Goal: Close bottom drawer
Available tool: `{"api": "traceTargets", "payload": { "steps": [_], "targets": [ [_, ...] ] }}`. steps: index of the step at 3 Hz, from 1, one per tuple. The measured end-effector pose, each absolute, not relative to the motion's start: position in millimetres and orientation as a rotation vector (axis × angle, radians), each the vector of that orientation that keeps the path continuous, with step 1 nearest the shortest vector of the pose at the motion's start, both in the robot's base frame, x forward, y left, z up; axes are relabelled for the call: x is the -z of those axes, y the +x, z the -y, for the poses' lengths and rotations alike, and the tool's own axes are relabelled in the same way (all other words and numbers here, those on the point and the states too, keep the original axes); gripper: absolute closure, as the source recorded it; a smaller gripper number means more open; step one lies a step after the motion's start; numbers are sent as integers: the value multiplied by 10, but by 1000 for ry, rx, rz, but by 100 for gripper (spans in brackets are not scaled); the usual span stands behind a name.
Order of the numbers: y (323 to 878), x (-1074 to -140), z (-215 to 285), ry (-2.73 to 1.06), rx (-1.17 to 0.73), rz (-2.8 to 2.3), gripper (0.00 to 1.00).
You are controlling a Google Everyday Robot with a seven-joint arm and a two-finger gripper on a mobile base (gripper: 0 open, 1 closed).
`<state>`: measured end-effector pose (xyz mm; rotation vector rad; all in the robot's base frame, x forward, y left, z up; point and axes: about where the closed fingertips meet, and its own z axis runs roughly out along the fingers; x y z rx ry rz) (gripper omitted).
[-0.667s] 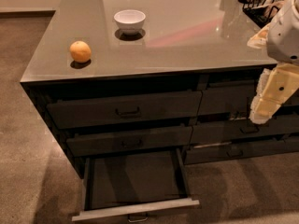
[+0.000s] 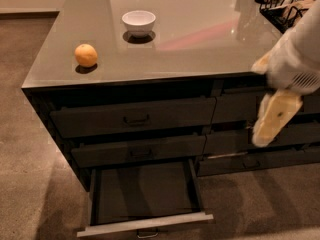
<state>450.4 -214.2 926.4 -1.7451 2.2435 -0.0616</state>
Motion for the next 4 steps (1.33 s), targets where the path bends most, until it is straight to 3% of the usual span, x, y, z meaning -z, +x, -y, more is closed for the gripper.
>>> {"api": "traceTargets", "payload": {
  "steps": [1, 3, 4],
  "targets": [
    [4420, -8278, 1933, -1818, 41, -2177, 0],
    [4575, -7838, 1860, -1848, 42, -2225, 0],
    [4610, -6546, 1650, -1928, -73, -2275, 0]
  ]
}}
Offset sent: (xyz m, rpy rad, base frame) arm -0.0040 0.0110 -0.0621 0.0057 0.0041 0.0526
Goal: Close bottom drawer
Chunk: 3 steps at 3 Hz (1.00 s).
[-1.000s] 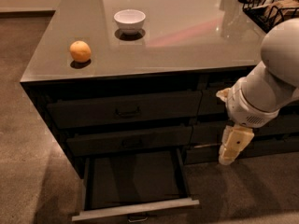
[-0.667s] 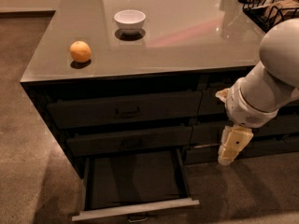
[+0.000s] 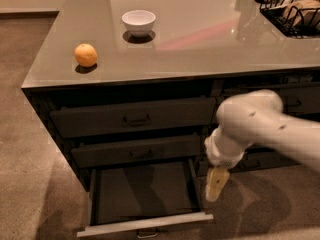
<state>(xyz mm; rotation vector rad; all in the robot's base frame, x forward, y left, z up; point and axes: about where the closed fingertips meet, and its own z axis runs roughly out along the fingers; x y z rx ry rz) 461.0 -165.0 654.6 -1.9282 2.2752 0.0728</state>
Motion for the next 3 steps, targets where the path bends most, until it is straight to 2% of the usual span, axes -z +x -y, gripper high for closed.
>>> {"api": "traceTargets", "payload": {
  "steps": [1, 2, 3],
  "targets": [
    [4675, -6118, 1577, -1909, -122, -2265, 0],
    [4684, -6087, 1571, -1912, -126, -2266, 0],
    [4810, -5576, 1499, -1962, -189, -2298, 0]
  ]
}}
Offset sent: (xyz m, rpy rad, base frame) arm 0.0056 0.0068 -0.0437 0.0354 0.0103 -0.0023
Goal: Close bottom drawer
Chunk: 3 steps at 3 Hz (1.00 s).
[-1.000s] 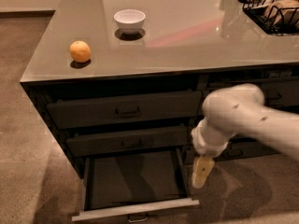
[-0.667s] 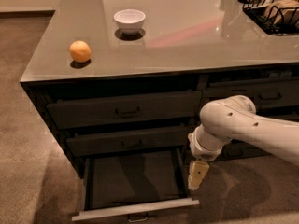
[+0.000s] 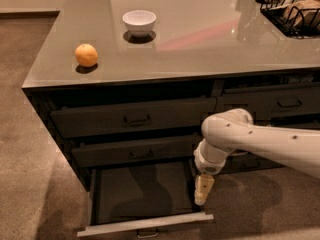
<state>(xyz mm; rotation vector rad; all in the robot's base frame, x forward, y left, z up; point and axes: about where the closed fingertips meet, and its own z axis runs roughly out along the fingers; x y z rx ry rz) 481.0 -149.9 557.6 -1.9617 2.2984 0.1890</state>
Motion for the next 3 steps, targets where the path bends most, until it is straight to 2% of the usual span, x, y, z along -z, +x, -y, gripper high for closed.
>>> {"api": "traceTargets", "payload": {
  "steps": [1, 3],
  "targets": [
    [4593, -4379, 1292, -2078, -314, -2186, 0],
    [4671, -4058, 1362, -2006, -330, -1991, 0]
  ]
}}
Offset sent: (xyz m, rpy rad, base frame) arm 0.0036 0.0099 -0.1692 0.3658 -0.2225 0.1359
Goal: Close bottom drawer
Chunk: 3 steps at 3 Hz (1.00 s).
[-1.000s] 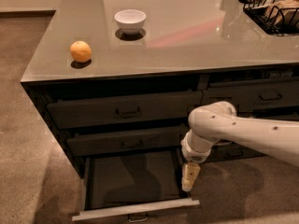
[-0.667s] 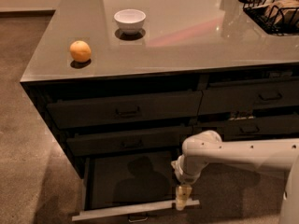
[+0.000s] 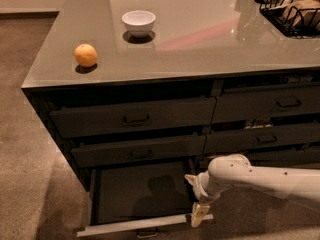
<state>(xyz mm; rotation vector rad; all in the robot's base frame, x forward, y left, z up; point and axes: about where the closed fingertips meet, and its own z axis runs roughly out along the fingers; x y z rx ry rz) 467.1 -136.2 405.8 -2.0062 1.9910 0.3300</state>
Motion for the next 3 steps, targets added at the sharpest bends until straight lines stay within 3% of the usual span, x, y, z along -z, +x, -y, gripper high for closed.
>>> {"api": "traceTargets", "payload": {
  "steps": [2, 3],
  "targets": [
    [5073, -2818, 1506, -1813, -287, -1897, 0],
    [4879, -2620, 1400, -1822, -345, -1912, 0]
  ]
}}
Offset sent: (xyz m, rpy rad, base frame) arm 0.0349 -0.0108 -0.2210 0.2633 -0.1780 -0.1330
